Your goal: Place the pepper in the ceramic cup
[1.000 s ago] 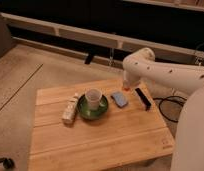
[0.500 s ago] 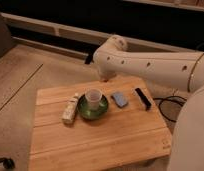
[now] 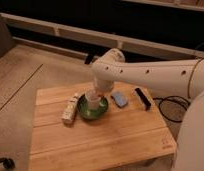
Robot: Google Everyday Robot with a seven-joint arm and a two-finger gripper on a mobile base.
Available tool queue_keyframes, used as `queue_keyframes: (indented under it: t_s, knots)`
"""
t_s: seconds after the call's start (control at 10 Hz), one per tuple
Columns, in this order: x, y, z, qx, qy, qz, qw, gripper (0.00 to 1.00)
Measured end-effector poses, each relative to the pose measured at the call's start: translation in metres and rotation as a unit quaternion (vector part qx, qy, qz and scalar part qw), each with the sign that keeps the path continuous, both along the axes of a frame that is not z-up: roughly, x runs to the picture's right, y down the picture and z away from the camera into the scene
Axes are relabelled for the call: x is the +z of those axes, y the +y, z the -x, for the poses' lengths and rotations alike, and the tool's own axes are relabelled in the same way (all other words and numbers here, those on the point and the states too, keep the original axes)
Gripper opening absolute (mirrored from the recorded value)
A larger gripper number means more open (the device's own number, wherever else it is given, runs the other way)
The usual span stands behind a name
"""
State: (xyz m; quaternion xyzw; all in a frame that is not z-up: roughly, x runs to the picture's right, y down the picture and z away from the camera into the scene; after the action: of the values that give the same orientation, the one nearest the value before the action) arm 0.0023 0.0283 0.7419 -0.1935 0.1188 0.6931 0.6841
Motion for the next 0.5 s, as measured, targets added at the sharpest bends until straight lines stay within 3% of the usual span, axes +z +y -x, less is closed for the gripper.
queue_keyframes:
  t_s: [0.2, 0.5]
  knots:
    - [0.0, -0.001, -0.002, -0.002, 0.002, -0.002, 1.0, 0.0]
    - [0.002, -0.027, 0.033, -0.069, -0.011, -0.04, 0.9967, 0.0]
